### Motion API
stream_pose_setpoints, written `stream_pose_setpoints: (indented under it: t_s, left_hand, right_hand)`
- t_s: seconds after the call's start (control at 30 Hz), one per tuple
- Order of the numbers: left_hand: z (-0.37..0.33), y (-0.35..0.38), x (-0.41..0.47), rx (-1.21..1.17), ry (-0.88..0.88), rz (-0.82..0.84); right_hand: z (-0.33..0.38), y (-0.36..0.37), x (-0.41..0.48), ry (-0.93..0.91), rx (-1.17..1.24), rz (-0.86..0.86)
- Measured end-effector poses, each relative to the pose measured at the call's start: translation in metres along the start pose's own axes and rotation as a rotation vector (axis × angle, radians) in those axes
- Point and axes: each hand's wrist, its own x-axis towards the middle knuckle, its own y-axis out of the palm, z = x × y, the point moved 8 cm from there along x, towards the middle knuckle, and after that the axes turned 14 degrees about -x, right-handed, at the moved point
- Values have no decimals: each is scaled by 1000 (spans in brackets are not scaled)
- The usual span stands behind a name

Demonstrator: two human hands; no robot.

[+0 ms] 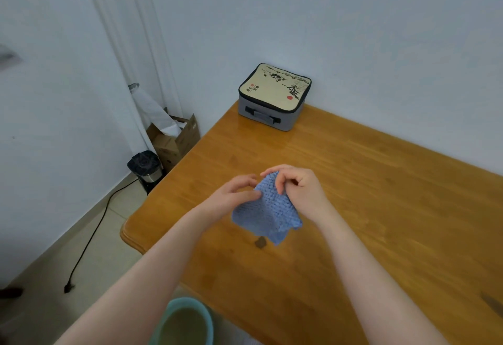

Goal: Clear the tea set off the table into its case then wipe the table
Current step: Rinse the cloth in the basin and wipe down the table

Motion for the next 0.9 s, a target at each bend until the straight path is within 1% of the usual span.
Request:
stream_pose_setpoints:
  t_s: [0.07, 0.1, 0.17, 0.2, 0.23, 0.27, 0.3, 0.37, 0.43, 0.47, 0.53, 0.63, 0.73, 0.8, 0.83, 0.9]
  left_hand:
    - [1, 11, -2, -51, -20, 47]
    - [1, 12, -4, -102, -17, 37]
    - [8, 13, -6, -200, -39, 12]
    - [12, 14, -6, -202, -55, 5]
    - [16, 15, -7, -173, -71, -4]
    - [20, 16, -5, -136, -86, -24]
    - [23, 15, -3, -105, -98, -58]
    - [29, 10, 3, -94, -113, -145]
    - [34, 6, 10, -103, -125, -184]
    - [38, 6, 14, -91, -135, -188]
    - [44, 5, 24, -70, -147, -200]
    - [53, 8, 42, -106, -174, -214]
    - [54, 6, 59, -89, -167, -274]
    - [46, 1, 66, -57, -121, -346]
    - [43, -1, 71, -51, -92, -372]
    - [37, -5, 78, -25, -51, -411]
  right_hand:
    - [-13, 4, 0, 137, 194, 46]
    - [-28, 9, -1, 239, 298, 65]
    - [-60, 22, -10, 503, 462, 90]
    - [-76, 32, -17, 615, 527, 152]
    - [-85, 45, -26, 682, 594, 240]
    - [-91, 57, -33, 707, 668, 319]
    - [-96, 65, -38, 691, 745, 363]
    - [-103, 70, -41, 612, 803, 358]
    - [-110, 67, -36, 560, 746, 300]
    - [-114, 66, -33, 564, 719, 256]
    - [-124, 63, -26, 614, 735, 136]
    - [-136, 56, -14, 698, 758, -9]
    - [-138, 31, 7, 667, 633, -110]
    - [-133, 2, 26, 563, 475, -202]
    - [-127, -16, 37, 474, 316, -246]
    - [-117, -39, 59, 285, -128, -291]
